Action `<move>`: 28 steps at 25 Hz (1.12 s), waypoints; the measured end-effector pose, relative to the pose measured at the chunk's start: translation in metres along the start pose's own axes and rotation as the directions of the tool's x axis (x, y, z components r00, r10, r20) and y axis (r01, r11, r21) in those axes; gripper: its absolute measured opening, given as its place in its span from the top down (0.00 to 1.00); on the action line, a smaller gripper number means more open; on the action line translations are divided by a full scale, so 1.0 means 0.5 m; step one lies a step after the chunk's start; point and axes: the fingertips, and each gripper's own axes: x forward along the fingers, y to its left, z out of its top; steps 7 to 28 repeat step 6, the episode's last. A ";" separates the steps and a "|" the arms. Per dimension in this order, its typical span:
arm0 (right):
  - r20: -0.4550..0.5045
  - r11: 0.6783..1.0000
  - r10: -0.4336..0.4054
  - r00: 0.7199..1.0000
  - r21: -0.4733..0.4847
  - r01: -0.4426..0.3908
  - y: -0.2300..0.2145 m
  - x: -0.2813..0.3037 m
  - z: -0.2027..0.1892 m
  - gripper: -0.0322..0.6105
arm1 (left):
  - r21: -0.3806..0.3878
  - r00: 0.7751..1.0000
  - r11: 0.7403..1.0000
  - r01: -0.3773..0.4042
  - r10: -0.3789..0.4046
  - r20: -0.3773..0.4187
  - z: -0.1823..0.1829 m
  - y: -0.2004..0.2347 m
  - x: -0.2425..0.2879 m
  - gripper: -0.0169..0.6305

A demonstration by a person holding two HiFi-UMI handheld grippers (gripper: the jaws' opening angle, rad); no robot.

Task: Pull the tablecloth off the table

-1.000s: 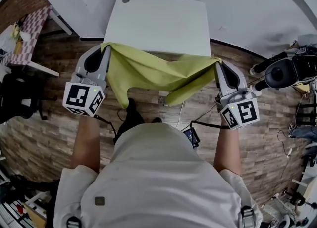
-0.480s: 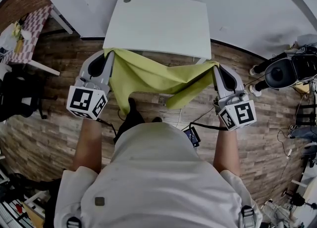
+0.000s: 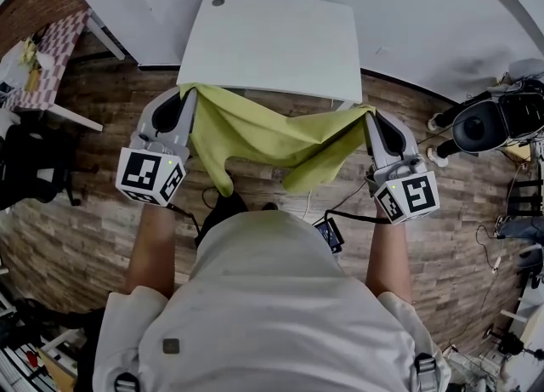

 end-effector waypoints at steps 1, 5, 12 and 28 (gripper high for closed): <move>0.000 1.000 -0.001 1.000 0.001 0.001 -0.002 0.001 -0.001 0.92 | 0.002 1.000 1.000 0.000 0.000 -0.001 0.000 0.000 0.001 0.97; 0.000 1.000 0.001 1.000 0.003 -0.001 -0.005 0.007 -0.005 0.92 | 0.006 1.000 1.000 -0.004 0.004 -0.002 -0.001 0.006 0.004 0.97; 0.001 1.000 0.002 1.000 0.003 -0.002 -0.004 0.008 -0.005 0.92 | 0.006 1.000 1.000 -0.005 0.005 -0.003 -0.002 0.008 0.004 0.97; 0.001 1.000 0.002 1.000 0.003 -0.002 -0.004 0.008 -0.005 0.92 | 0.006 1.000 1.000 -0.005 0.005 -0.003 -0.002 0.008 0.004 0.97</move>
